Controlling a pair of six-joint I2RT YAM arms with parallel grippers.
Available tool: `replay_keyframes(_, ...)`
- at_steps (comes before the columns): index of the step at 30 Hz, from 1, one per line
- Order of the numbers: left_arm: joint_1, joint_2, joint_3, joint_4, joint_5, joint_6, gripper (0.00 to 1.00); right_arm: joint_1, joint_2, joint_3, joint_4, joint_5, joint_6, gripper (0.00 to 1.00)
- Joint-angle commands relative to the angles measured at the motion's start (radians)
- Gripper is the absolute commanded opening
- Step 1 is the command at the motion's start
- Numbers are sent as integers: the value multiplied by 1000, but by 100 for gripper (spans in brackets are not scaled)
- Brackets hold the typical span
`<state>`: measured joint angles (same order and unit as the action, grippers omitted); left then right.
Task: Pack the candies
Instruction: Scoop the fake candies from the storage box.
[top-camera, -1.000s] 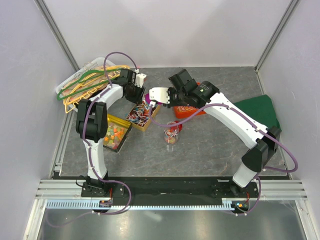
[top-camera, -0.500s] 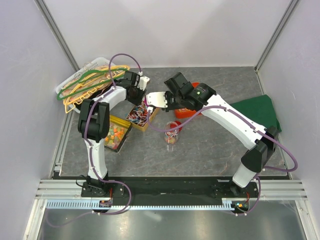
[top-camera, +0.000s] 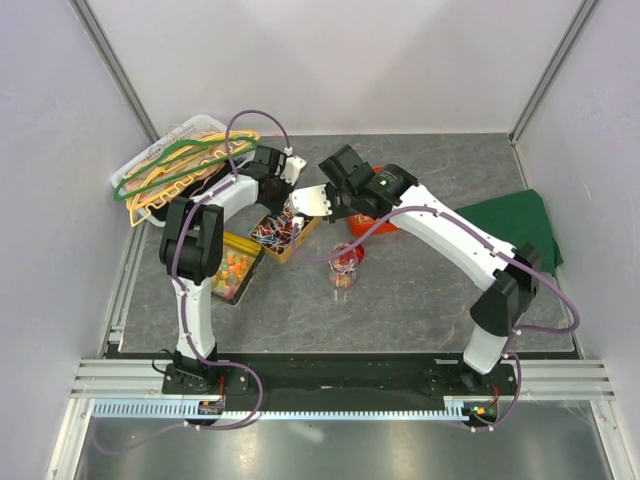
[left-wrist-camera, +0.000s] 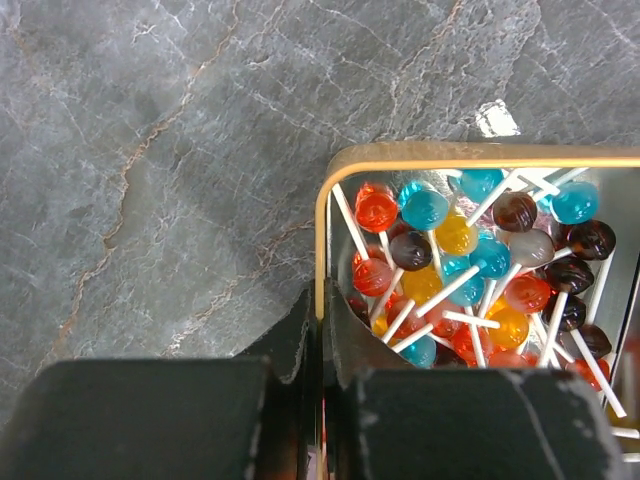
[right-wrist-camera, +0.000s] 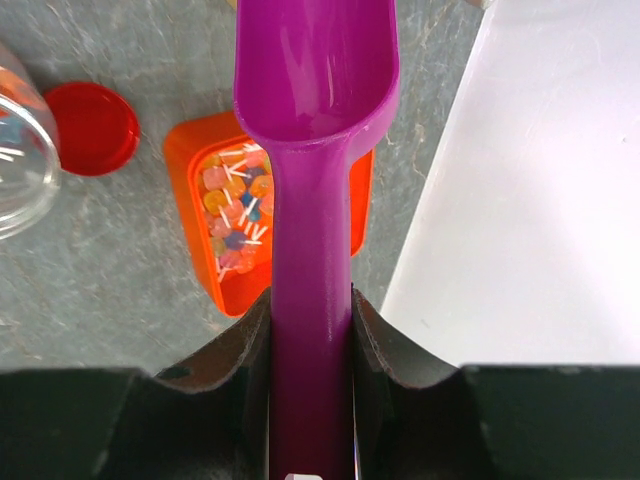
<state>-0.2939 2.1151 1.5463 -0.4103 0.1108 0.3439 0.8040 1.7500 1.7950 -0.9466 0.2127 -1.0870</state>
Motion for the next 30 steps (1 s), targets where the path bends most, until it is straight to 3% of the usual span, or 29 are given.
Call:
replay_keyframes(1,-5,6,6,-15,45,44,2,9,39,70,8,88,-70,0)
replay_keyframes(15,-33,-83,15,-51,217,67,2,23,175,138,-38,203,-217,0)
replay_keyframes(30,-76,-173,8,-12,195,46,2,37,258,187,-211,197,-257,0)
